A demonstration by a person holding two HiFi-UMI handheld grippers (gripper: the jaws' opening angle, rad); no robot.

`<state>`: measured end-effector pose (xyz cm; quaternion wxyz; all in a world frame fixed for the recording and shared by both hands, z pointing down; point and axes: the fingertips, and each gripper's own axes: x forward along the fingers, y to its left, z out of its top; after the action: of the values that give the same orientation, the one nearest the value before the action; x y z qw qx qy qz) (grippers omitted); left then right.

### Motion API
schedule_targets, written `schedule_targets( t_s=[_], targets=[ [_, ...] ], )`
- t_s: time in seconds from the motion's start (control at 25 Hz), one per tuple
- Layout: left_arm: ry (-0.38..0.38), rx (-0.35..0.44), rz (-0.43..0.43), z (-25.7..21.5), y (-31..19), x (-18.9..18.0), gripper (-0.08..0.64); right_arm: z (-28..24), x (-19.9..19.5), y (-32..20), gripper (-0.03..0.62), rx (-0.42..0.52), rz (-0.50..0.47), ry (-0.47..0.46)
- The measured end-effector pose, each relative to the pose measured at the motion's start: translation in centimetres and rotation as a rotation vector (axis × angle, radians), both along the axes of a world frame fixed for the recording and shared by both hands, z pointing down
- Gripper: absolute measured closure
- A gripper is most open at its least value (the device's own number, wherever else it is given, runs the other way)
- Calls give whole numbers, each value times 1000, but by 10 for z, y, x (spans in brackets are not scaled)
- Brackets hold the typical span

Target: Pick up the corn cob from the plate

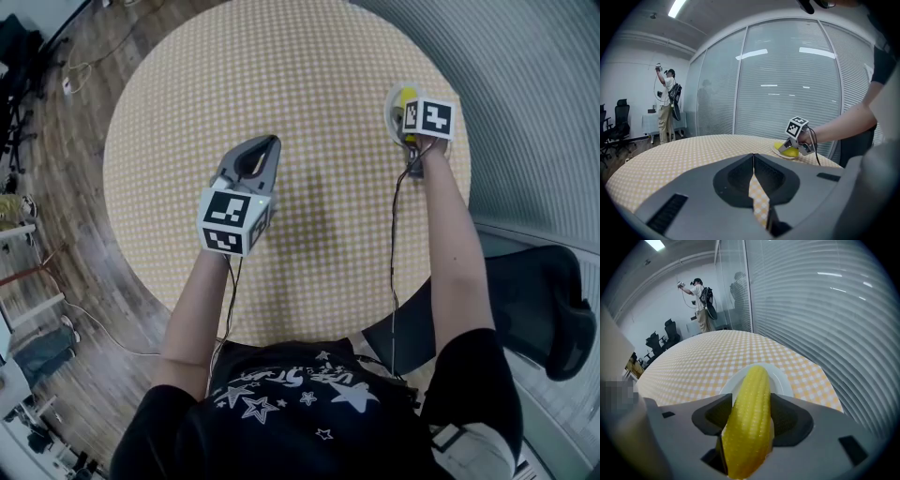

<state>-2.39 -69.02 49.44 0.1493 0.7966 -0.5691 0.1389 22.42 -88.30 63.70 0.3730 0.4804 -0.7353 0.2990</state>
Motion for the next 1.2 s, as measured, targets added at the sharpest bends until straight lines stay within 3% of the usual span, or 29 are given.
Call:
schedule_targets(
  t_s=[0.44,0.68,1.2],
  targets=[
    [3,29,-26,-23,45,-30,551,-83,-11,29,334,164,22,-196],
    [20,65,-15,-43,66,-41,551,-131,-43,88,334,239,-55,-265],
    [25,115,18,-64,153,-68,551,-203,-107,230,334,344,-74,-463]
  ],
)
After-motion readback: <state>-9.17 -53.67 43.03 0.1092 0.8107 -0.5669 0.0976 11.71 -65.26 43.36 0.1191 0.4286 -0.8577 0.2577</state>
